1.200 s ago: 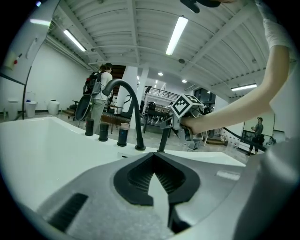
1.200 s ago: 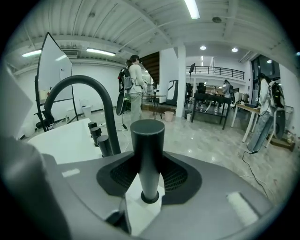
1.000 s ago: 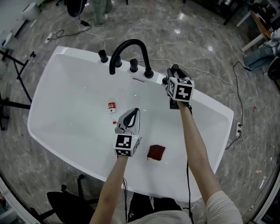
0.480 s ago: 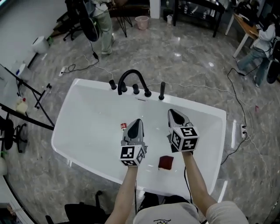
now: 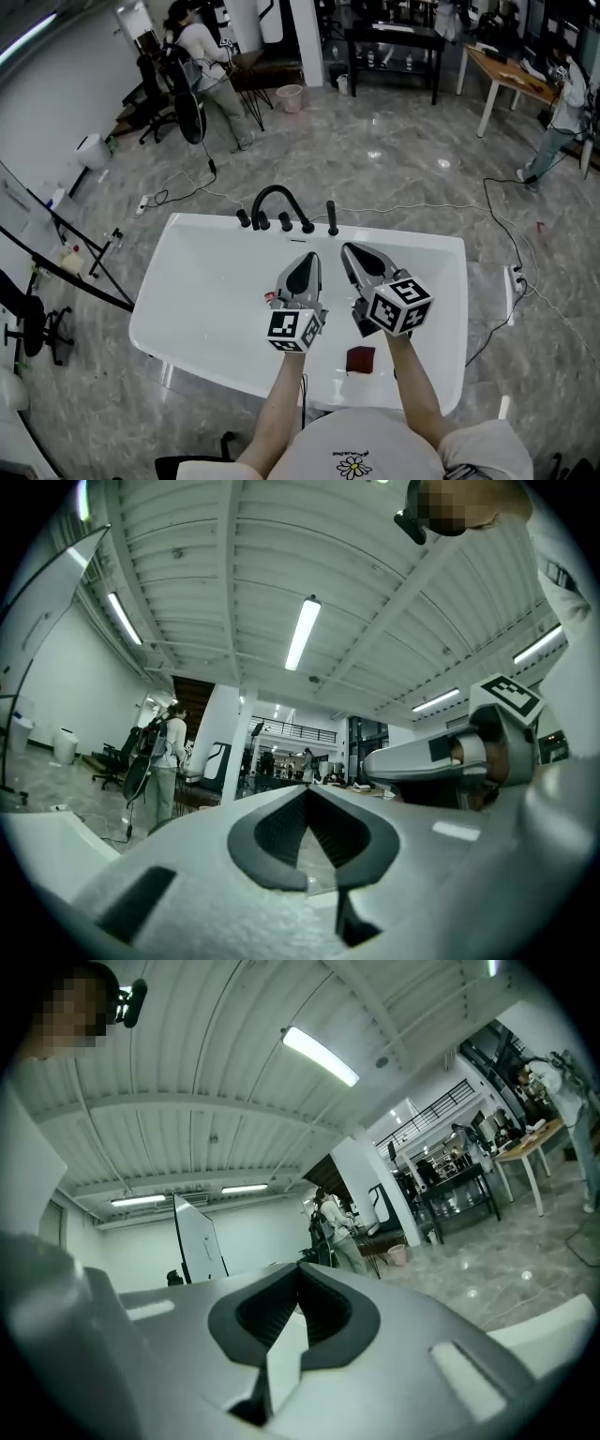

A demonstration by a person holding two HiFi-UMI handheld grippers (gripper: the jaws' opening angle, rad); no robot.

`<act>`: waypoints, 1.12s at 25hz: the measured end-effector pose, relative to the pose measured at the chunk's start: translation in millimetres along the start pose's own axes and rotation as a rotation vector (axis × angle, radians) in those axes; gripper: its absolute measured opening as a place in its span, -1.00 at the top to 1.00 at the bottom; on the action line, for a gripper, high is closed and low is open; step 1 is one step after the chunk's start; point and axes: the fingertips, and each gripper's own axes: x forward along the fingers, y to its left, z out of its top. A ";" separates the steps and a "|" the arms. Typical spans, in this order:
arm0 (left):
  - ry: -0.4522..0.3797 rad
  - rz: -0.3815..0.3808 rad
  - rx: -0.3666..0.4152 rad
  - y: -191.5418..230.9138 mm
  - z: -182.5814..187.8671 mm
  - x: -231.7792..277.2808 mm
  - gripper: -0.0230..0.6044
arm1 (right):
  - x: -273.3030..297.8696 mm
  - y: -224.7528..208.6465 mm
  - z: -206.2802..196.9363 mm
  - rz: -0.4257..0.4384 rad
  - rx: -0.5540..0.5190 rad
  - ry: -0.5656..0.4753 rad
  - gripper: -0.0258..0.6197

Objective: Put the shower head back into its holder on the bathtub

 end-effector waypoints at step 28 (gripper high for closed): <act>0.060 0.047 0.055 -13.7 -4.3 -0.5 0.94 | -28.8 -6.8 -28.1 -0.113 -0.186 0.106 0.90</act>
